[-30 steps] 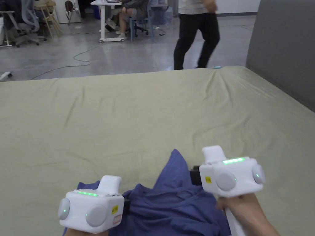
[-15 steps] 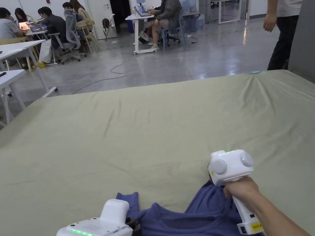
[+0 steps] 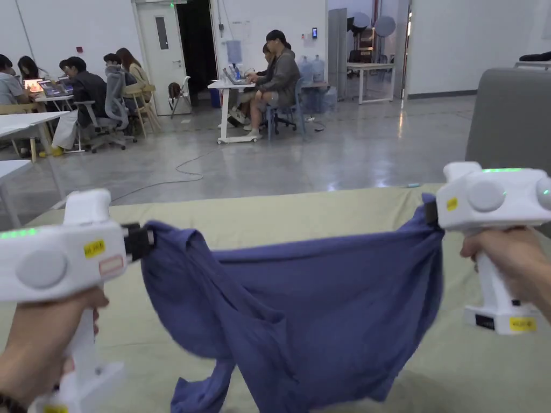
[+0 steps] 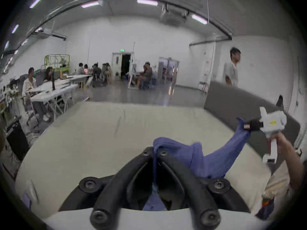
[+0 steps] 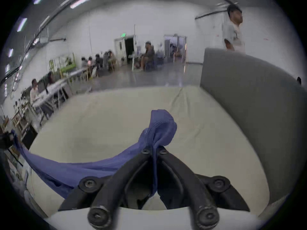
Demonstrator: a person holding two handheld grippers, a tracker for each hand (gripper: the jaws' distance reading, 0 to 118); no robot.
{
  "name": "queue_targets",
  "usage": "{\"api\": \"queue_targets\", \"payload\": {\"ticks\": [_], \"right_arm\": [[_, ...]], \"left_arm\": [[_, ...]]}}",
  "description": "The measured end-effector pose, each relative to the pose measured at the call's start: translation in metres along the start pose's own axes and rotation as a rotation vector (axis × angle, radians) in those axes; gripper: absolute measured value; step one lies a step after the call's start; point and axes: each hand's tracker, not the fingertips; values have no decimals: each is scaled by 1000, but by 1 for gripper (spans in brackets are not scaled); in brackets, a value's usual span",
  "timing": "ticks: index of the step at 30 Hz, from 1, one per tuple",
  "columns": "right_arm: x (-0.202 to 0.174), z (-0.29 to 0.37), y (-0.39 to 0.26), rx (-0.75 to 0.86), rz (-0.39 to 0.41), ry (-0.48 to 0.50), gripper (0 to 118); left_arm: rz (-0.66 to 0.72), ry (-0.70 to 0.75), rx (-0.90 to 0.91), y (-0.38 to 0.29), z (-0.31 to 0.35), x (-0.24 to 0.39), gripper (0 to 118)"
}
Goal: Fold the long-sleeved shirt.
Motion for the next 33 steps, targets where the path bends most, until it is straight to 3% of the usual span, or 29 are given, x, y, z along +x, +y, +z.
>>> {"api": "queue_targets", "payload": {"ticks": [4,7,12,15,20,26,30,33], "right_arm": [[-2,52,62,175,34,-75,0],[-2,77,104,215,36,-125,0],[5,95,139,282,-79,-98,0],[6,93,139,287,-90,-88,0],[-1,66,92,216,-43,-88,0],[-7,-2,-17,21,-76,-52,0],[-7,-30,-80,-99,-96,-30,0],[-10,-12,-116,-94,-72,-48,0]], "left_arm": [[-73,3,170,92,-3,33,0],[-29,9,217,148,2,50,0],[2,24,266,201,-2,57,0],[-16,31,282,204,-5,59,0],[-37,21,196,156,-23,50,0],[41,29,-14,22,-69,12,0],[96,32,-128,-48,-63,5,0],[112,1,-114,-73,-42,-1,0]]}}
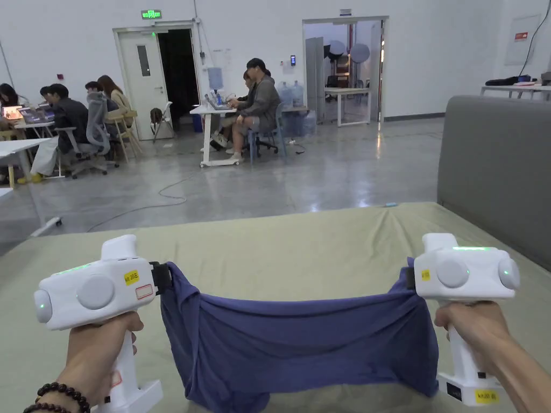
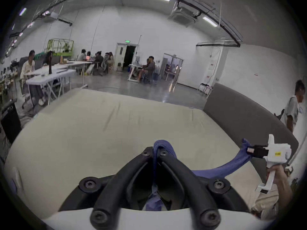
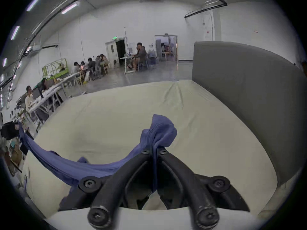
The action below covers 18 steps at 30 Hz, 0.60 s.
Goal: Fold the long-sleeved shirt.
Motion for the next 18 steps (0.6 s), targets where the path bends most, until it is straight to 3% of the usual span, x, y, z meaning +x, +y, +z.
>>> {"api": "queue_targets", "payload": {"ticks": [2,4,6,9,15,18], "right_arm": [[2,19,-26,17,-22,-11,0],[-1,51,-63,35,22,-41,0],[2,74,-100,17,7,-32,0],[8,90,-165,-69,-62,-23,0],[13,103,-270,-284,-32,-51,0],[10,98,-296,-356,-61,-41,0]], "left_arm": [[-11,-7,4,-14,19,-4,0],[-65,-11,-19,-37,44,-5,0],[-122,-21,-45,-64,73,-4,0],[-153,-41,-124,-120,113,-7,0],[-151,-43,-366,-228,142,-29,0],[-119,-26,-414,-259,137,-37,0]]}}
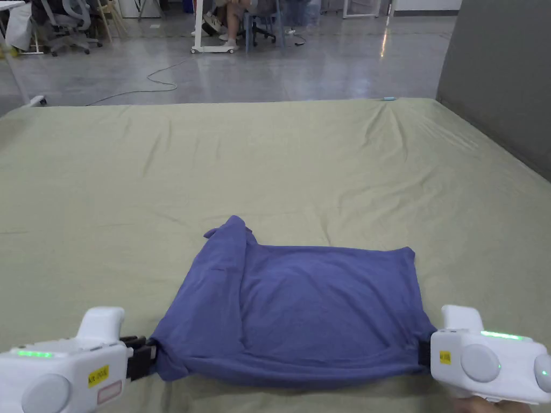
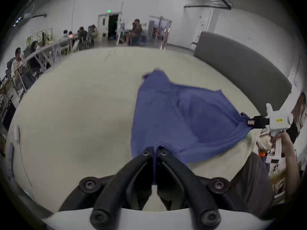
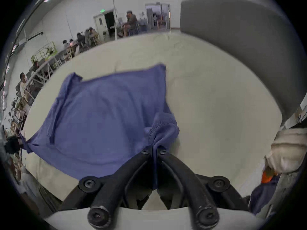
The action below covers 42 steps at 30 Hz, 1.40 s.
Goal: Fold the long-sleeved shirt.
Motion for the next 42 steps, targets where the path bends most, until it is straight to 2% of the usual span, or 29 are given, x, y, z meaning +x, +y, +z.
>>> {"api": "queue_targets", "payload": {"ticks": [1,4,5,6,7,8,9,10,12,13,14,15,16,17,19,21,22,23,24,25,27,29,32,34,35,36,37,38,42], "right_arm": [[-1,-3,-4,2,9,-6,0],[1,3,1,1,28,-11,17],[0,11,5,12,43,-12,17],[3,17,10,29,51,-20,40],[3,25,16,62,63,-29,76],[4,34,20,107,70,-32,91],[4,45,26,159,70,-26,92],[9,52,34,192,65,-30,92],[8,60,43,190,63,-27,91],[8,63,46,192,55,-8,83],[3,73,48,207,53,27,59],[1,72,49,202,59,29,18],[-3,68,49,190,66,22,0],[-9,63,46,191,80,5,0],[-13,55,41,158,124,43,0],[-17,48,37,154,114,42,0],[-16,53,36,151,115,48,0],[-16,51,35,145,115,53,0],[-18,47,35,141,115,54,0],[-19,44,35,135,117,55,0],[-21,49,33,129,124,57,0],[-21,44,35,126,129,59,0],[-20,38,43,115,130,57,0],[-21,33,52,111,137,59,0],[-22,28,61,102,145,64,0],[-21,20,73,99,147,65,0],[-20,13,85,99,145,65,0],[-21,10,103,97,140,62,0],[-17,-35,179,58,119,40,0]], "left_arm": [[6,-2,5,-3,-2,-2,0],[35,-10,21,-2,4,-6,3],[47,-20,20,3,9,-7,3],[52,-17,27,7,15,-7,18],[56,-10,37,11,21,-6,62],[54,-12,40,14,24,-10,99],[50,-28,77,18,30,-10,118],[62,-53,140,24,38,-9,118],[69,-38,144,28,44,-9,118],[80,-36,137,31,46,-9,118],[98,-15,110,33,45,-8,106],[96,-16,110,34,44,-7,61],[92,1,98,32,39,-5,0],[64,46,97,31,38,-1,0],[35,48,30,29,34,3,0],[48,53,18,12,21,9,0],[61,58,-7,8,16,9,26],[72,61,-34,4,10,8,68],[76,76,-69,6,1,3,103],[85,92,-113,3,-8,1,117],[100,101,-116,-3,-17,-3,114],[135,104,-200,-6,-54,-35,108],[109,175,-210,-12,-63,-29,77],[115,155,-220,-21,-67,-21,74],[81,199,-207,-24,-66,-13,74],[24,184,-199,-17,-57,-5,65],[8,128,-182,-15,-52,-1,29],[36,70,-156,-13,-47,3,1],[10,94,-133,11,-35,17,1]]}}
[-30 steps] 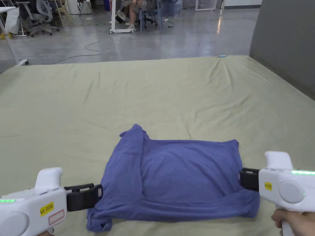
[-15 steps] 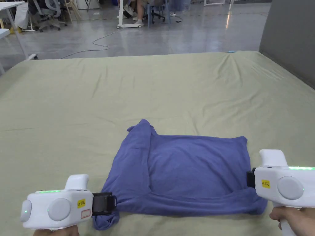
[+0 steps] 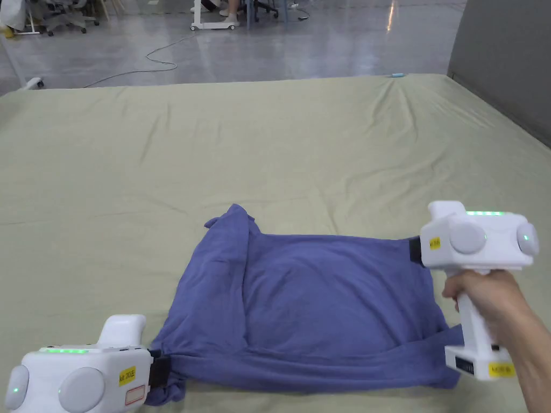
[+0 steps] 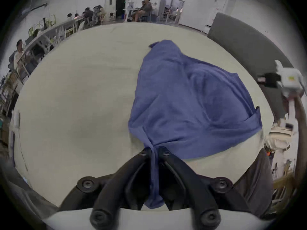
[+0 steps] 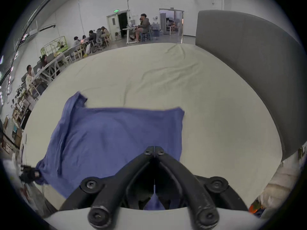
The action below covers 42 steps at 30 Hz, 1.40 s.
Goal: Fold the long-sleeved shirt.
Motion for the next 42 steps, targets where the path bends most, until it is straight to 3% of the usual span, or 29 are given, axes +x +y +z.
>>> {"api": "queue_targets", "payload": {"ticks": [2,3,4,5,7,10,12,14,15,16,17,18,20,22,28,32,35,38,42], "right_arm": [[5,-31,29,-80,57,-13,3],[7,-48,40,-116,93,-38,27],[4,-56,47,-154,101,-43,74],[5,-71,52,-196,110,-50,97],[10,-92,57,-238,104,-56,99],[12,-115,52,-350,104,-49,98],[9,-125,40,-418,144,-52,85],[10,-119,35,-347,126,-39,80],[10,-113,36,-363,122,-31,70],[8,-109,39,-351,125,-10,41],[6,-102,40,-323,155,20,0],[6,-95,41,-306,163,53,0],[-6,-87,51,-307,157,30,0],[-16,-66,68,-252,224,27,0],[-2,32,151,-15,173,124,0],[-3,124,231,206,172,95,0],[-9,182,289,343,173,31,0],[-22,247,327,511,129,-19,0],[-26,276,381,570,82,-59,0]], "left_arm": [[27,-20,-2,14,0,-7,1],[50,-33,3,20,-1,-11,1],[75,-44,2,23,-2,-12,1],[99,-49,3,26,-3,-13,1],[114,-46,-2,33,-8,-15,1],[117,-39,-14,39,-14,-15,1],[114,-35,-23,41,-17,-13,1],[112,-38,-29,45,-20,-17,1],[107,-36,-28,47,-22,-18,1],[103,-32,-28,49,-23,-17,1],[99,-30,-28,52,-24,-17,1],[97,-29,-24,54,-22,-15,1],[88,-32,-14,65,-19,-13,1],[66,-8,22,83,-10,-11,1],[64,35,295,189,62,-18,1],[23,79,500,276,135,-13,1],[75,23,650,343,187,-20,1],[119,72,768,404,223,-21,1],[215,63,805,462,256,-26,1]]}}
